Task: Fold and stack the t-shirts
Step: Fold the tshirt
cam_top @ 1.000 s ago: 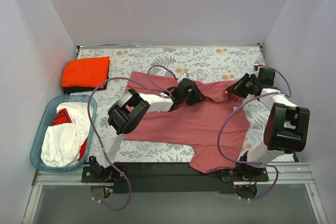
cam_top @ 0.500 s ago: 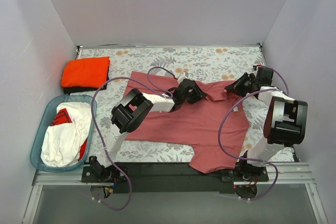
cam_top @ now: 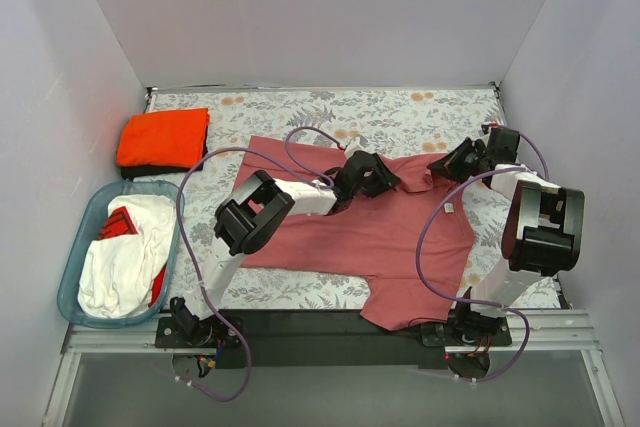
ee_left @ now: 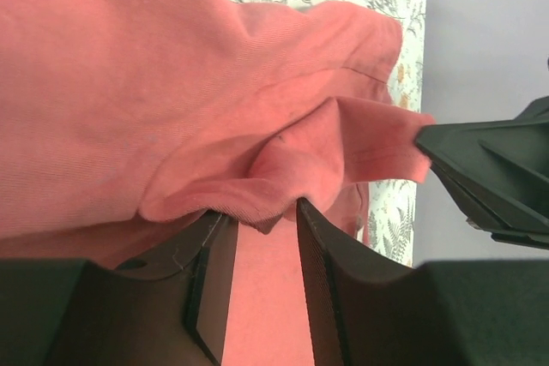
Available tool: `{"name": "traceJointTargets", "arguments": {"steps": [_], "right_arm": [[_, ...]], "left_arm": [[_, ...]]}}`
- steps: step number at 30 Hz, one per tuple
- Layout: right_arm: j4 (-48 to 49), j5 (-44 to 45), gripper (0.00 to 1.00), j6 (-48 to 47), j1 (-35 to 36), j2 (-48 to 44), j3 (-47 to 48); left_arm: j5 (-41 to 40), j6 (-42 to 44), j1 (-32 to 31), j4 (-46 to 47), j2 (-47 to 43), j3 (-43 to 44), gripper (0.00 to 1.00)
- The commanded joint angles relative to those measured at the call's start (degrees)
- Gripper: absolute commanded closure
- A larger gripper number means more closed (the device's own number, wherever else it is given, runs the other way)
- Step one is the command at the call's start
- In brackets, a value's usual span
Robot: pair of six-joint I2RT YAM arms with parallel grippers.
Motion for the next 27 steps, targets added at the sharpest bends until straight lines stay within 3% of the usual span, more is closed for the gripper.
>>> {"name": "traceJointTargets", "arguments": {"steps": [1,19,22,27], "right_arm": [[2.30,-1.32,0.99,0.19,0.09,0.30,2.01],[2.48,-1.76,0.99,0.37,0.00,-1.10,0.78],[2.56,-1.76,0.99,0.28,0.00,-1.37,0.69],[2.48,-1.94,0.99,0.28,0.00,-2.68,0.78]], "left_arm": [[-0.51,1.32,-0.56,1.03,0.68,2.16,0.69],[0.10,1.32,-0.82,0.94,1.73,1.46,0.78],[0.19,1.93,-0.82,0.94,1.65,1.64,0.83],[1.33,2.38,-0.74,-0.63,-1.16,0.93,1.00]]}}
